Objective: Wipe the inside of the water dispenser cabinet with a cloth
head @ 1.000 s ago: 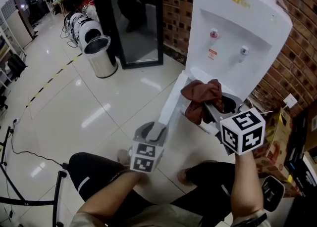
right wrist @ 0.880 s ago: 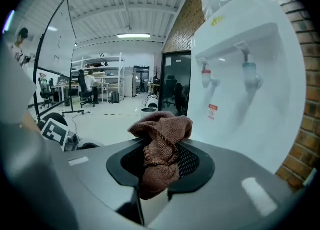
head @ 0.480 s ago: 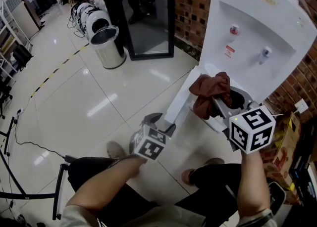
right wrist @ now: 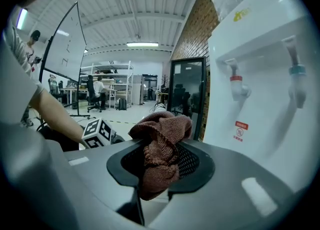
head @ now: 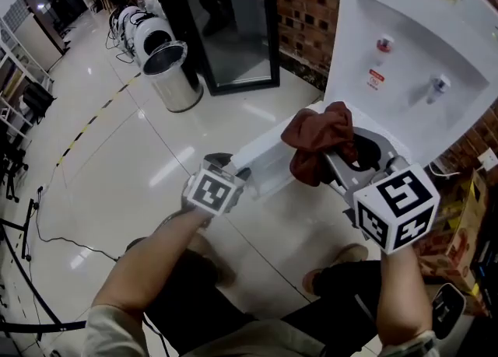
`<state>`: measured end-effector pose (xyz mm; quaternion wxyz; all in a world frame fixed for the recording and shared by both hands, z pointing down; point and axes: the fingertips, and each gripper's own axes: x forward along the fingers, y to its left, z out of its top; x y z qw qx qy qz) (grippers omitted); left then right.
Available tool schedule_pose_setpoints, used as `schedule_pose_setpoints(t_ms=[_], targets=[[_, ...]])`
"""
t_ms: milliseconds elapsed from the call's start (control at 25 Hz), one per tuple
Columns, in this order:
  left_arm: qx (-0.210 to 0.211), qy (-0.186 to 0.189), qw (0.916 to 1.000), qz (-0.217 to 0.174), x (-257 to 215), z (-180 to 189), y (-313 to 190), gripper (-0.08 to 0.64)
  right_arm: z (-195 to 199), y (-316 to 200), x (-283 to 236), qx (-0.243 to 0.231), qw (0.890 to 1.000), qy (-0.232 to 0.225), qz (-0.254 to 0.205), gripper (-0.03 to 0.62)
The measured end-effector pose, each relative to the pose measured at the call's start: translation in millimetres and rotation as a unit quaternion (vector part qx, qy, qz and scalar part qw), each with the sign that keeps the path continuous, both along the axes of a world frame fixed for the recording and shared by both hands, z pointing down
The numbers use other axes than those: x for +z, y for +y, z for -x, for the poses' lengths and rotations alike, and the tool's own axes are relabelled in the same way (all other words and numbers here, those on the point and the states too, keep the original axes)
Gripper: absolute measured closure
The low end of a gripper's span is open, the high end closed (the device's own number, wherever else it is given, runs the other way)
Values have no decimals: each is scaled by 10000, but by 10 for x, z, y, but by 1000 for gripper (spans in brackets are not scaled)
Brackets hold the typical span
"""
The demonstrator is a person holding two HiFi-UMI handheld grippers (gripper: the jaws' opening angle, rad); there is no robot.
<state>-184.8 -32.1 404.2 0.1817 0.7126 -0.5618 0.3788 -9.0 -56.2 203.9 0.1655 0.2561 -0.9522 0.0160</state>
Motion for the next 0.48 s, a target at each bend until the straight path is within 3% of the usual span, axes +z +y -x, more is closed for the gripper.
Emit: schedule_pose_setpoints(t_ms=[160,480], targets=[[66,71,10000,2,30,172,-141,351,382,20,68,-180,9997,124,-94,468],[350,351,9972,-565,-10,196,-228,351,1424,-50,484,-608,9973,401,43,468]])
